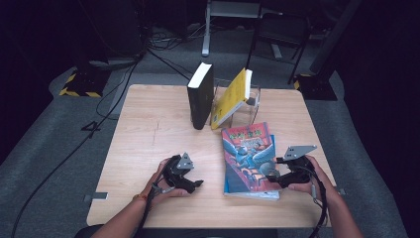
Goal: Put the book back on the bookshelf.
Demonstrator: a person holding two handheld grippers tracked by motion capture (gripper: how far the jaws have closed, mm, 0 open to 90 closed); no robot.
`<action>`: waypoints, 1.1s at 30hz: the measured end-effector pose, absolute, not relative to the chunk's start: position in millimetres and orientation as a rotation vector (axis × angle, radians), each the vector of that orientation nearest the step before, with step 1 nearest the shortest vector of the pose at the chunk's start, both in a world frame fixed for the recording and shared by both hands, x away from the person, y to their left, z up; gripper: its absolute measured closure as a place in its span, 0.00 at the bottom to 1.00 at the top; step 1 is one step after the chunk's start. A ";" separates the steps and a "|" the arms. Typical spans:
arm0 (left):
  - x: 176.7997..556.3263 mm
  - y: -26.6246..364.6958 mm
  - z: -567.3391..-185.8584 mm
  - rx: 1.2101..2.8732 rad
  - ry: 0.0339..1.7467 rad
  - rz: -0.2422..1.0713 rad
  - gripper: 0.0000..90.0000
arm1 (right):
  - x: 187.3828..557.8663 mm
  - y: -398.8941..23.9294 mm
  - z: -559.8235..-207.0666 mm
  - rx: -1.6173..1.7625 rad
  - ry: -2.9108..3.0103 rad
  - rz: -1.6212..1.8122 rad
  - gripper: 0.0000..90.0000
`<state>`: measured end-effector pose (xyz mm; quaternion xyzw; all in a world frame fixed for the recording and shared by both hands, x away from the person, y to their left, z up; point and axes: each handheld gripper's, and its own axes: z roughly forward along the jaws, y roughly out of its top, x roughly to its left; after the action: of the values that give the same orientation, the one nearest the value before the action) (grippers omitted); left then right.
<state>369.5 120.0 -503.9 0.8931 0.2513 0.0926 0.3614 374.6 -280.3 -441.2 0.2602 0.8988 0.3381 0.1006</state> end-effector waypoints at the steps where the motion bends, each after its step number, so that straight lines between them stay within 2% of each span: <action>1: 369.5 119.5 -504.0 2.299 0.650 0.237 0.19 | 374.3 -280.2 -440.6 0.768 2.651 1.006 0.27; 10: 370.6 115.2 -503.8 2.297 0.667 0.245 0.19 | 381.5 -281.1 -441.6 0.778 2.633 1.125 0.42; 14: 380.7 105.7 -503.3 2.278 0.716 0.271 0.22 | 386.2 -282.9 -441.3 0.814 2.602 1.203 0.63; 15: 380.7 105.7 -503.3 2.278 0.716 0.271 0.25 | 386.2 -282.9 -441.3 0.814 2.602 1.203 0.63; 17: 387.7 101.6 -503.1 2.263 0.741 0.279 0.27 | 386.8 -285.0 -442.2 0.815 2.607 1.230 0.68; 20: 398.2 95.6 -502.9 2.251 0.755 0.272 0.27 | 387.1 -286.9 -444.2 0.812 2.600 1.249 0.71; 23: 406.3 87.7 -501.9 2.257 0.726 0.270 0.34 | 386.9 -288.5 -444.9 0.815 2.588 1.269 0.75; 25: 411.6 79.9 -500.7 2.261 0.696 0.244 0.43 | 385.8 -288.0 -444.6 0.808 2.580 1.266 0.78; 27: 415.5 72.7 -499.7 2.272 0.664 0.269 0.44 | 385.7 -288.5 -444.4 0.816 2.576 1.280 0.80; 33: 433.4 49.4 -495.8 2.243 0.607 0.266 0.58 | 386.4 -289.3 -444.6 0.825 2.577 1.298 0.82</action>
<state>433.4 49.4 -495.8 0.8829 0.2389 0.1046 0.3905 386.4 -289.3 -444.6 0.2744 0.8565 0.4314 0.0703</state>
